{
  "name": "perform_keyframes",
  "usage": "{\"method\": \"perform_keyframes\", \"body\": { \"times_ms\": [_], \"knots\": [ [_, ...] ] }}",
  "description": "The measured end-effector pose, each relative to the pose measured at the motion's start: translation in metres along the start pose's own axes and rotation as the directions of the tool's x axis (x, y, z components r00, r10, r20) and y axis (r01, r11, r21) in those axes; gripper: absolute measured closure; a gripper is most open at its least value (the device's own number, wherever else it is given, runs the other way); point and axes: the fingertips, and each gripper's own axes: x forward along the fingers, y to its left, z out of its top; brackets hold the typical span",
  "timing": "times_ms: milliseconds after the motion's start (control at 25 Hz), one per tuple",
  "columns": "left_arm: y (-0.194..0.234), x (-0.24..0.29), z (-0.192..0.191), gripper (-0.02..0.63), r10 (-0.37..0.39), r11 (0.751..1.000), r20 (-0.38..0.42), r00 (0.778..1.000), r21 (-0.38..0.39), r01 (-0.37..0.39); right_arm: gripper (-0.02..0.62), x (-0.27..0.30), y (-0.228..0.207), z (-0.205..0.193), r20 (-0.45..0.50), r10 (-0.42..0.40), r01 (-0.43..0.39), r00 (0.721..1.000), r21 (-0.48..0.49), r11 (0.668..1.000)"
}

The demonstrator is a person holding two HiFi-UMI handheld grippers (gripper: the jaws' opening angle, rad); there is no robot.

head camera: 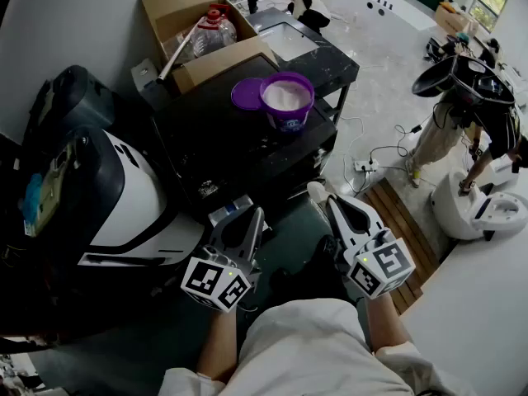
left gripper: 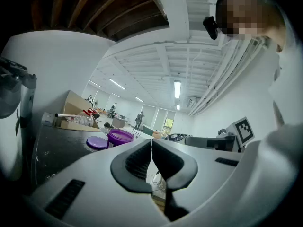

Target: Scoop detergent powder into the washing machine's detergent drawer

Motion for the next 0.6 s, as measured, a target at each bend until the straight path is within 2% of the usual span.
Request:
{"method": "perform_keyframes", "body": {
  "times_ms": [400, 600],
  "knots": [
    [0.002, -0.007, 0.002, 0.586, 0.006, 1.000, -0.003, 1.000, 0.019, -0.006, 0.588, 0.010, 0.014, 0.000, 0.003, 0.051, -0.051, 0.999, -0.016, 0.999],
    [0.001, -0.011, 0.001, 0.586, 0.011, 1.000, -0.001, 1.000, 0.022, -0.011, 0.586, 0.012, 0.015, 0.000, 0.013, 0.049, -0.049, 0.999, -0.010, 0.999]
  ]
}}
